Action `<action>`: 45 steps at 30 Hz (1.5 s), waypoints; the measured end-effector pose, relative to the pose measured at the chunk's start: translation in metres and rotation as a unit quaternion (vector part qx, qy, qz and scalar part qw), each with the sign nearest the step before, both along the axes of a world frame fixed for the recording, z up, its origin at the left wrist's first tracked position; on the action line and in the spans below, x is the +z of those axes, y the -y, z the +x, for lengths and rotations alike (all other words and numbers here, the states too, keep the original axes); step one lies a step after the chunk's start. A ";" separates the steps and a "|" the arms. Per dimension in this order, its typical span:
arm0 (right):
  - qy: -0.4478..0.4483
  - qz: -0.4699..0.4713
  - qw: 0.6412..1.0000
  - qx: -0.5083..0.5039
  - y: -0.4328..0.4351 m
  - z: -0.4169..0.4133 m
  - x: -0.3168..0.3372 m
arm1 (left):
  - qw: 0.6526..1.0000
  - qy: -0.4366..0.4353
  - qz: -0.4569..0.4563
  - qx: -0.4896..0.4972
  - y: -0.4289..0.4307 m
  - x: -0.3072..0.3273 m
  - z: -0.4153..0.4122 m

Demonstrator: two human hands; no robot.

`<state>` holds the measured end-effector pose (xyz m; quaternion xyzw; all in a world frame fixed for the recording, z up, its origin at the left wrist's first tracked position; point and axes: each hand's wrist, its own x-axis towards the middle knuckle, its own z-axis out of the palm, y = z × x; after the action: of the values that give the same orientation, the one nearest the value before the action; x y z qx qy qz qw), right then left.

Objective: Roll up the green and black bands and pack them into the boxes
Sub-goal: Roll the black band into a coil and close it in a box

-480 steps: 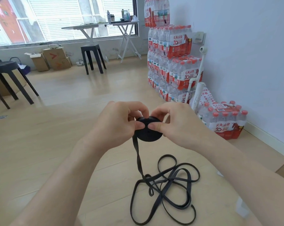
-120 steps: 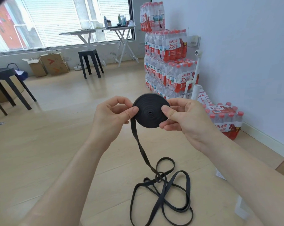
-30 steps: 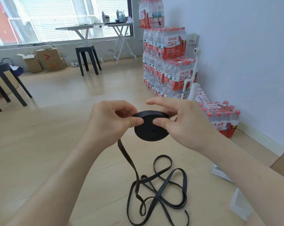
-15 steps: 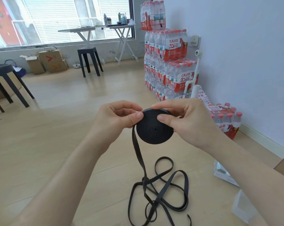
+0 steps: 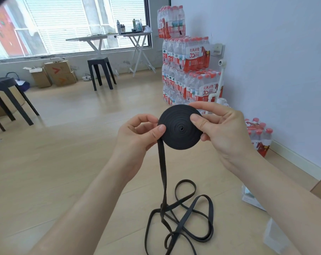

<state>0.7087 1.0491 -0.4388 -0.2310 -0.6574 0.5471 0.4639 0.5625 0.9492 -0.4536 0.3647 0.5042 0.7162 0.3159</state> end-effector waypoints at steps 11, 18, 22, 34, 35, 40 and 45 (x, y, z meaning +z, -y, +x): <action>-0.089 -0.127 0.988 -0.027 0.007 -0.006 -0.006 | 0.995 -0.062 0.001 0.076 -0.005 0.000 0.015; 0.075 -0.037 0.995 0.058 -0.001 0.001 -0.005 | 0.986 -0.133 -0.022 0.097 0.007 0.011 -0.008; 0.143 0.074 0.984 0.076 -0.003 0.003 -0.001 | 0.969 -0.226 -0.083 0.048 0.012 0.011 -0.013; 0.161 0.035 0.977 0.135 0.001 -0.007 -0.015 | 0.971 -0.214 -0.093 0.045 0.010 0.009 -0.011; 0.142 0.027 0.981 0.127 0.001 -0.008 -0.014 | 0.974 -0.200 -0.085 0.063 0.009 0.008 -0.011; 0.067 -0.014 0.994 0.080 -0.001 -0.007 -0.011 | 0.990 -0.104 -0.061 0.075 0.006 0.006 -0.015; 0.039 -0.031 0.998 0.049 -0.002 -0.008 -0.014 | 0.996 -0.040 -0.071 0.026 0.007 0.005 -0.016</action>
<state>0.7010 1.0506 -0.4527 -0.2340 -0.6682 0.5802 0.4027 0.5462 0.9424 -0.4484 0.3568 0.5753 0.6715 0.3014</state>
